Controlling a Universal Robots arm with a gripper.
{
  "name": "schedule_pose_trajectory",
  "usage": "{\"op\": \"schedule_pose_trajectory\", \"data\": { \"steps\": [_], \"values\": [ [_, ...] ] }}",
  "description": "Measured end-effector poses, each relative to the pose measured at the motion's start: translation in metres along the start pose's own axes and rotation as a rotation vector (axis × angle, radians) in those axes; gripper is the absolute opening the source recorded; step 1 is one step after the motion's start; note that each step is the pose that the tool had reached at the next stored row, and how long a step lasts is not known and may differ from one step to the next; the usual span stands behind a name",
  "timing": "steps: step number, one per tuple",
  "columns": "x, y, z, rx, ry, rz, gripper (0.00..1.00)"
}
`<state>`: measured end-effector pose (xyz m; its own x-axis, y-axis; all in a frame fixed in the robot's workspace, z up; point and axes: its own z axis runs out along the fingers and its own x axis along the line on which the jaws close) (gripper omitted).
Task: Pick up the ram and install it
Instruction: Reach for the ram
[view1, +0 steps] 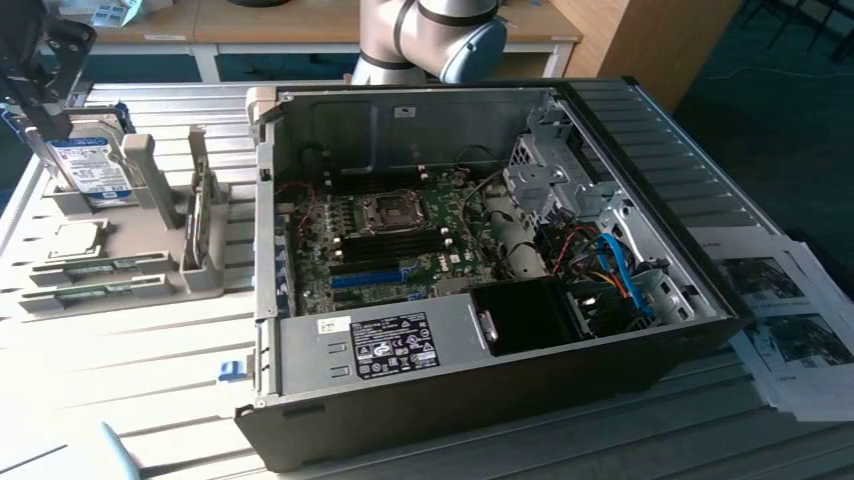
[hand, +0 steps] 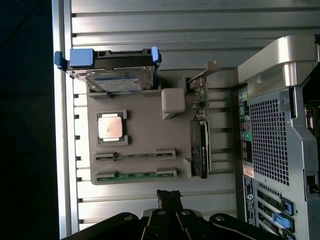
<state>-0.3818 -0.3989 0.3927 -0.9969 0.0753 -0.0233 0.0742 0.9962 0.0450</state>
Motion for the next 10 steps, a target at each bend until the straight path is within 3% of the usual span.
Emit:
{"op": "schedule_pose_trajectory", "data": {
  "steps": [10],
  "values": [
    [0.022, -0.0016, -0.0005, 0.0000, 0.0000, 0.000, 0.10]
  ]
}}
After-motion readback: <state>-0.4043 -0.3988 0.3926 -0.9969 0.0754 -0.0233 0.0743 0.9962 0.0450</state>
